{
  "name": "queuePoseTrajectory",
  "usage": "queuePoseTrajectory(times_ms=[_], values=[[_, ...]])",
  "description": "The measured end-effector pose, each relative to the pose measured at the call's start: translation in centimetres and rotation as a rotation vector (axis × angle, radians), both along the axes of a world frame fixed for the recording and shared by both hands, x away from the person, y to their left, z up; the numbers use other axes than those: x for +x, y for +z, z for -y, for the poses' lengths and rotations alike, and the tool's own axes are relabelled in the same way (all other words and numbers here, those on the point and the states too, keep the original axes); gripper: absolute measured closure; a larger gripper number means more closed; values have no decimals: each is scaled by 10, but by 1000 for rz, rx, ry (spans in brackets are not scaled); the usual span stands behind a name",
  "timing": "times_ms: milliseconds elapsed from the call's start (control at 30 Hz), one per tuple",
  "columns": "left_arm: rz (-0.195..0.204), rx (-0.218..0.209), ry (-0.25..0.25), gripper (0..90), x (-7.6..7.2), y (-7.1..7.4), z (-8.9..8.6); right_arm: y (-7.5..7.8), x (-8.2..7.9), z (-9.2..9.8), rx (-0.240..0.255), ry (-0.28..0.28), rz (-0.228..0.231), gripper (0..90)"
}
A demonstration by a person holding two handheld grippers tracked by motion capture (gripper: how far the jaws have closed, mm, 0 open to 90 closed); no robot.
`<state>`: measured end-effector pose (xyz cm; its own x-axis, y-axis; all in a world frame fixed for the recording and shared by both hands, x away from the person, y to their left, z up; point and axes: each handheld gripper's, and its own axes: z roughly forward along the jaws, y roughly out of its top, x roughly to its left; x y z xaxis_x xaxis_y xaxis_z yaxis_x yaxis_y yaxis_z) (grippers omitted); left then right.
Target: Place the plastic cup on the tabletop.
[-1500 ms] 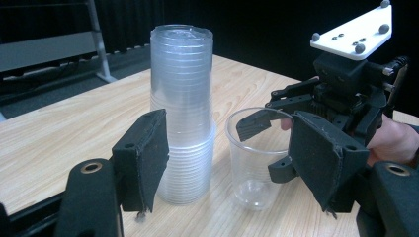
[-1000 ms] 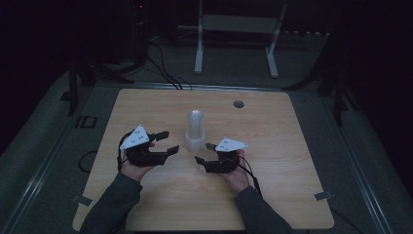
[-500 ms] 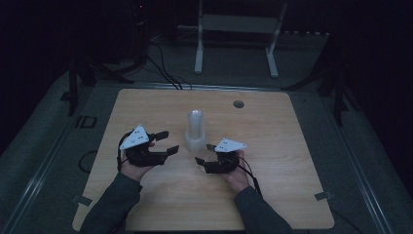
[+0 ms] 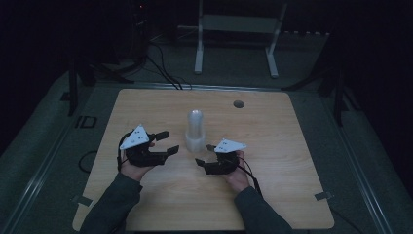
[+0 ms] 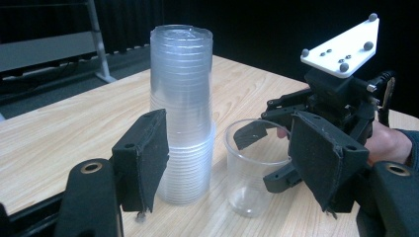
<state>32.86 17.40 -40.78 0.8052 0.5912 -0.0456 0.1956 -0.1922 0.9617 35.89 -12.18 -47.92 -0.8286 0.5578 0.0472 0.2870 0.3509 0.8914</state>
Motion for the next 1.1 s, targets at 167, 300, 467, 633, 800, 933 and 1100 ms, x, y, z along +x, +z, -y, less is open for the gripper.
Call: queuePoseTrajectory(times_ms=[167, 300, 467, 633, 800, 933, 1100], values=[[0, 0, 0, 317, 0, 0, 0, -2, -2, -3, -22, 25, -21, 211], [0, 0, 0, 317, 0, 0, 0, -2, -2, -3, -23, 17, -31, 162], [1, 0, 1, 317, 0, 0, 0, -2, -2, 0, -34, 7, -65, 122], [1, 1, 2, 317, 0, 0, 0, -2, -3, 2, -36, 0, -76, 119], [1, -3, 5, 317, 0, 0, -1, -3, -4, 5, -47, 13, -91, 114], [1, -2, 5, 316, 0, 0, -1, -4, -6, 8, -49, 9, -102, 114], [0, -1, 5, 317, 0, 0, -1, -5, -6, 14, -45, 10, -110, 114]])
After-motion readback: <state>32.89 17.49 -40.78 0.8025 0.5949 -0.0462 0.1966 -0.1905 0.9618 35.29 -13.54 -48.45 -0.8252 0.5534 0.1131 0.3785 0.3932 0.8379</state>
